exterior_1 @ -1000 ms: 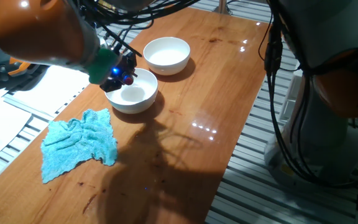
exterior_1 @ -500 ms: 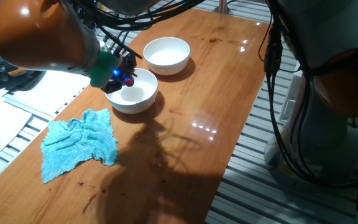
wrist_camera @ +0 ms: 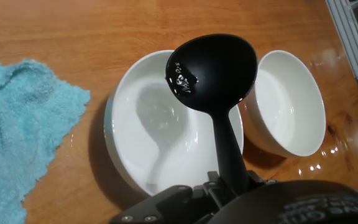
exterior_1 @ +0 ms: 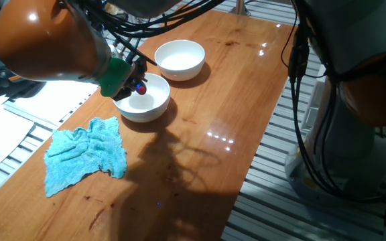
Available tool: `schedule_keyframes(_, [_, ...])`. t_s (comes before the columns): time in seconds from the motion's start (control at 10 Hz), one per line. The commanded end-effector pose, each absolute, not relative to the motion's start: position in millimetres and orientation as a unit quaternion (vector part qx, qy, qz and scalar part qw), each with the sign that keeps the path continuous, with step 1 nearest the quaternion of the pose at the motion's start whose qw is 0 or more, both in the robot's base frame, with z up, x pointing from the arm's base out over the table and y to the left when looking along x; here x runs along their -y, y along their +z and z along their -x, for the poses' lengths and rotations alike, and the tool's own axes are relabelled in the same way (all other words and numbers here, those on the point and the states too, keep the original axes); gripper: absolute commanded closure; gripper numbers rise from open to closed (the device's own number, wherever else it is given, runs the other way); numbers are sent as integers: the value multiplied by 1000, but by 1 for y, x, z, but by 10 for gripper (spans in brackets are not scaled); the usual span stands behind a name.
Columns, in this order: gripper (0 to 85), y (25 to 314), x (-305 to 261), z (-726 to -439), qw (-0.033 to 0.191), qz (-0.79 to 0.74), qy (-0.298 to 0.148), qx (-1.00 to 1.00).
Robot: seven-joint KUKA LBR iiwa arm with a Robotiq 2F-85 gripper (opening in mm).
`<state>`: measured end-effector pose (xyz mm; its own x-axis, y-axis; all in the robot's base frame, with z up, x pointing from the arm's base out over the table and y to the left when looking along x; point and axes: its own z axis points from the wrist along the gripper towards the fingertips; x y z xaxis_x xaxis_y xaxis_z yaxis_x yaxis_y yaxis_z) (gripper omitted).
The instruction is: Scoop water with a large spoon from one bowl to another
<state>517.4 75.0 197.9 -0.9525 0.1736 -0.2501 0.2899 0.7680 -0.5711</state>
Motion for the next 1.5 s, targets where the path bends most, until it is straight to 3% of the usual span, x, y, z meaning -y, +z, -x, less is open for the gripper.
schedule_keyframes(0.0, [850, 198, -75, -517, 92, -122, -318, -935])
schedule_keyframes(0.4, [850, 199, -74, -518, 100, -96, -350, -926])
schedule_keyframes(1.4, [850, 199, -73, -517, 96, -76, -370, -921])
